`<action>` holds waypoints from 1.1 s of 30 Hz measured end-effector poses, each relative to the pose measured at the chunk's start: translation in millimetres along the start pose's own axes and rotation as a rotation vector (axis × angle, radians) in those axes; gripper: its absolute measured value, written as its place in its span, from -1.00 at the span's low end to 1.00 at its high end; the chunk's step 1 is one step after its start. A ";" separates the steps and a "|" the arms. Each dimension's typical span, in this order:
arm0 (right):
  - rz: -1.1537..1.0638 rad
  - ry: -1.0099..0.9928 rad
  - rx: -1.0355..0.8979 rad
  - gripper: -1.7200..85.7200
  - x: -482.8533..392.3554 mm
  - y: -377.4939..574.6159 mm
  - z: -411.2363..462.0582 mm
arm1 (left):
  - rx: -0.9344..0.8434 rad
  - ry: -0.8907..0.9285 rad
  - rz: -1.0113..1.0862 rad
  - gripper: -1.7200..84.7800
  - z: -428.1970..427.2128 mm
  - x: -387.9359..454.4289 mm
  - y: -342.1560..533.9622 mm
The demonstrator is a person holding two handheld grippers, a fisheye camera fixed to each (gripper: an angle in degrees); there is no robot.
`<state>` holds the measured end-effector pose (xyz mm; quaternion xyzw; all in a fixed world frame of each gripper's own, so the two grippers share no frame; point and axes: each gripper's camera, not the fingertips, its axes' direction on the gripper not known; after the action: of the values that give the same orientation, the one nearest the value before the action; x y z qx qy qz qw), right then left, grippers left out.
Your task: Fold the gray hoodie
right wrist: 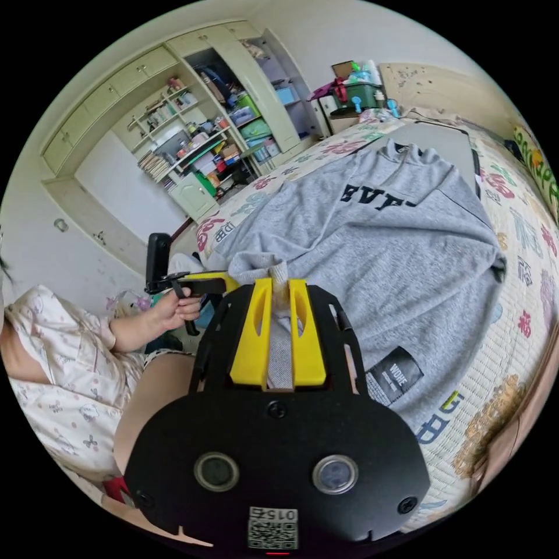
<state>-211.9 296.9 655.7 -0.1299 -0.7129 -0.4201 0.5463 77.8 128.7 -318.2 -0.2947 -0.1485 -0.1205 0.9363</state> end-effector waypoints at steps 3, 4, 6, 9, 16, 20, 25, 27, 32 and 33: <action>-0.146 -0.032 -0.092 -0.69 -27.9 -4.3 24.5 | -0.017 0.021 0.000 -0.85 13.7 -7.7 -7.8; -0.174 -0.026 -0.119 -0.68 -34.3 -5.3 30.5 | -0.009 0.031 -0.002 -0.85 13.4 -9.3 -8.5; -0.290 0.037 -0.245 -0.65 -61.9 -7.0 56.6 | 0.012 0.030 0.012 -0.87 7.8 -7.5 -13.9; -0.354 0.138 -0.399 -0.64 -88.0 -11.7 89.1 | 0.023 0.007 0.040 -0.89 1.0 1.2 -21.0; -0.386 0.237 -0.657 -0.59 -129.0 -44.1 153.7 | 0.029 0.030 0.041 -0.91 -16.6 9.7 -38.9; -0.319 0.271 -0.665 -0.62 -117.5 -49.0 193.9 | 0.021 0.056 0.030 -0.92 -27.1 13.5 -50.0; -0.339 0.422 -0.598 -0.68 -127.1 -33.2 201.0 | 0.006 0.080 0.012 -0.92 -35.5 18.5 -63.5; -0.344 0.441 -0.610 -0.68 -130.7 -28.0 209.7 | 0.008 0.067 0.017 -0.92 -38.9 26.8 -67.4; -0.322 0.379 -0.623 -0.63 -131.9 -38.2 218.9 | -0.025 0.033 0.057 -0.92 -42.8 46.0 -80.3; -0.317 0.364 -0.630 -0.62 -131.6 -40.4 220.7 | -0.043 0.034 0.058 -0.92 -43.3 48.9 -85.2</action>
<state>-337.1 471.6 509.3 -0.1030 -0.4516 -0.7136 0.5256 105.4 28.6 -291.1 -0.3170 -0.1216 -0.1017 0.9351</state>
